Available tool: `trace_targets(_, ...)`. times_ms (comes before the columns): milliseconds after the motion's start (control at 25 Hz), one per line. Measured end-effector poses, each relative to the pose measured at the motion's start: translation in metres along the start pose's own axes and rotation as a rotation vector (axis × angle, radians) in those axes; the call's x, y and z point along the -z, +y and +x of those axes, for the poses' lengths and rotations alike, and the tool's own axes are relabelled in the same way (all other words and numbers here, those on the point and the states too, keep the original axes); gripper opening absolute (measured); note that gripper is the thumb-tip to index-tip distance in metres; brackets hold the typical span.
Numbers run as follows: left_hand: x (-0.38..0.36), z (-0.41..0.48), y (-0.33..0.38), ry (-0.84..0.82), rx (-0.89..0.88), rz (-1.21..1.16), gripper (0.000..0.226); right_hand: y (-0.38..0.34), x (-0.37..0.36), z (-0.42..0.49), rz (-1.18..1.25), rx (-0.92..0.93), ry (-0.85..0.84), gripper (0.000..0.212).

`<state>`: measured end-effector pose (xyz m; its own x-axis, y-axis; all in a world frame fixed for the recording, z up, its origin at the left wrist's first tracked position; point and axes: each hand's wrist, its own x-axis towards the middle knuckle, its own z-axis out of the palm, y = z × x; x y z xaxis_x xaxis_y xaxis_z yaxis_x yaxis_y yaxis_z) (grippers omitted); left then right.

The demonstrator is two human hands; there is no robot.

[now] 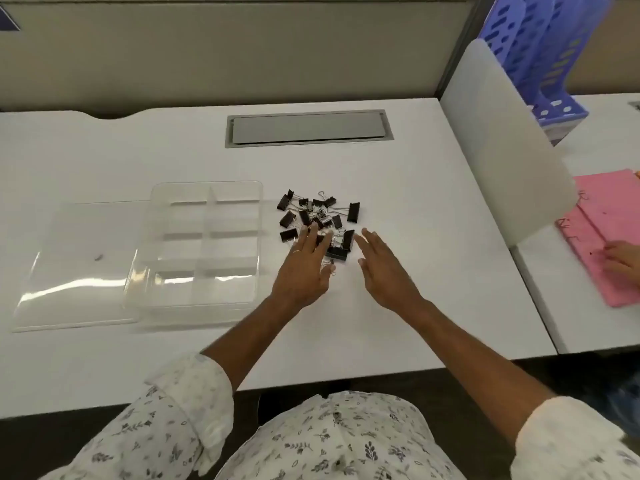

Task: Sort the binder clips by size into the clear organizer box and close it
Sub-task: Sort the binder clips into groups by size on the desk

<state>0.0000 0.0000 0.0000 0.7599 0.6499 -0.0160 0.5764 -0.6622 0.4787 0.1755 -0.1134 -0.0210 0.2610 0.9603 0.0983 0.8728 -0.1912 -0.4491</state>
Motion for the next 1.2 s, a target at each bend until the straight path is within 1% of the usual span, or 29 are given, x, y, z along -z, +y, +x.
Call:
trace_targets(40,-0.006,0.005,0.002,-0.025,0.026,0.011,0.067,0.011,-0.005,0.006,-0.041,0.039,-0.008,0.054)
trace_targets(120,-0.014,0.014,0.002,-0.056,0.092,0.020,0.066,0.029,-0.008,0.020,-0.091,0.088,-0.077,0.065)
trace_targets(200,-0.021,0.025,0.004,-0.071,0.125,0.045,0.065,0.040,-0.011,0.035,-0.097,0.124,-0.174,0.071)
trace_targets(240,-0.024,0.028,0.004,-0.082,0.140,0.061,0.065,0.041,-0.011,0.039,-0.109,0.144,-0.210,0.069)
trace_targets(360,-0.026,0.036,0.002,-0.099,0.193,0.073,0.062,0.050,-0.011,0.042,-0.082,0.191,-0.195,0.051)
trace_targets(560,-0.023,0.043,0.004,-0.010,0.218,0.073,0.051,0.059,-0.001,0.036,0.097,0.101,-0.165,0.023)
trace_targets(600,-0.022,0.044,0.004,0.009,0.228,0.076,0.049,0.062,-0.001,0.036,0.113,0.088,-0.164,0.021)
trace_targets(680,-0.020,0.046,0.002,0.033,0.254,0.056,0.043,0.066,-0.001,0.034,0.120,0.080,-0.152,0.024)
trace_targets(800,-0.013,0.047,0.002,0.046,0.301,-0.029,0.038,0.071,0.002,0.029,0.166,0.051,-0.128,0.033)
trace_targets(920,-0.005,0.049,0.000,0.071,0.375,-0.141,0.037,0.070,0.003,0.025,0.227,-0.003,-0.037,0.034)
trace_targets(1000,-0.002,0.051,-0.003,0.111,0.430,-0.271,0.034,0.066,0.003,0.023,0.281,-0.058,0.020,0.034)
trace_targets(1120,0.003,0.050,-0.003,0.187,0.487,-0.441,0.032,0.053,0.006,0.022,0.482,-0.165,0.109,0.029)
trace_targets(1200,0.007,0.049,-0.004,0.235,0.531,-0.543,0.028,0.041,0.009,0.023,0.596,-0.250,0.138,0.025)
